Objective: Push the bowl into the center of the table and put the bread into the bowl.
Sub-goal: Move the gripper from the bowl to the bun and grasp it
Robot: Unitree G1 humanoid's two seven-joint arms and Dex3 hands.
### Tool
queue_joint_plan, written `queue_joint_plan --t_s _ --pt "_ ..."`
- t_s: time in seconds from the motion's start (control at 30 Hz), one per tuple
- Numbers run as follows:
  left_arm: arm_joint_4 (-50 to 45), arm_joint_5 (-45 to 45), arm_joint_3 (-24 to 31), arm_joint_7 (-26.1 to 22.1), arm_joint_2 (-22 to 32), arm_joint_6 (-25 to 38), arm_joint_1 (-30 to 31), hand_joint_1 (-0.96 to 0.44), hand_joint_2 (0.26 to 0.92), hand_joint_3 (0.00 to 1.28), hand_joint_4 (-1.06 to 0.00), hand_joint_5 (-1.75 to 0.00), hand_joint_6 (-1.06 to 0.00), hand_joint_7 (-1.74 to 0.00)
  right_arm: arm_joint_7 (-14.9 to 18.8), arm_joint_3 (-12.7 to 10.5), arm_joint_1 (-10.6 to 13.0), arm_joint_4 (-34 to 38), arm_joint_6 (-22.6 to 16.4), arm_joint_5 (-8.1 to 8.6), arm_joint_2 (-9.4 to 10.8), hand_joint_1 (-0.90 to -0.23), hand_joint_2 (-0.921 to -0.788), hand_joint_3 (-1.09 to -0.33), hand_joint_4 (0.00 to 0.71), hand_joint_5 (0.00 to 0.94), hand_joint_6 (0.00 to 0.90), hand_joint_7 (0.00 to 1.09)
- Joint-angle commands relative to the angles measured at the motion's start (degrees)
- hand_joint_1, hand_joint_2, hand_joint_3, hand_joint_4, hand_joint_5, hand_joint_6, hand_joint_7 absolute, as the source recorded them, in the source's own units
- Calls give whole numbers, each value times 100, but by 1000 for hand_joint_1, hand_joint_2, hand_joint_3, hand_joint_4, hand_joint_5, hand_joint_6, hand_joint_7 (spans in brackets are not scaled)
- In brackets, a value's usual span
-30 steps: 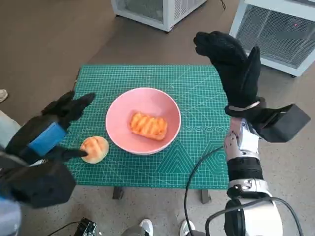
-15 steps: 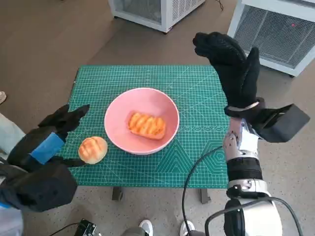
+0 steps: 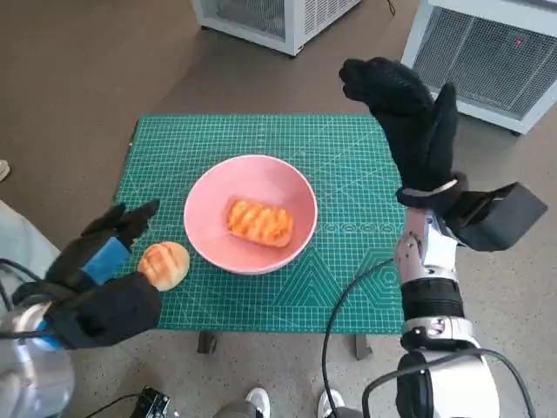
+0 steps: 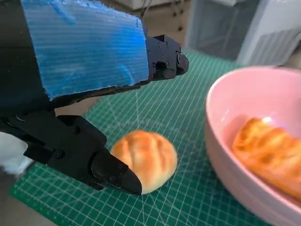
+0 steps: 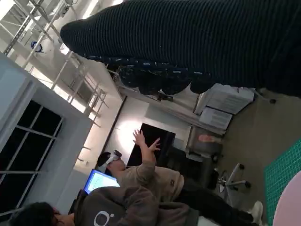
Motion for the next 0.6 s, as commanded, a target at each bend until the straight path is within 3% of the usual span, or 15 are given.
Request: queue_joint_plan --t_s 0.03,0.6 --pt "354 221 -277 88 -93 147 -217 -251 737 3 -62 -9 -206 -85 85 -4 135 -5 106 46 -67 -668 -921 -879 154 12 -1 508" --pt "1382 220 -806 149 -312 263 -582 -166 741 3 -110 -14 -239 -47 133 -34 177 -99 115 53 -103 -682 -921 -871 155 16 -1 507"
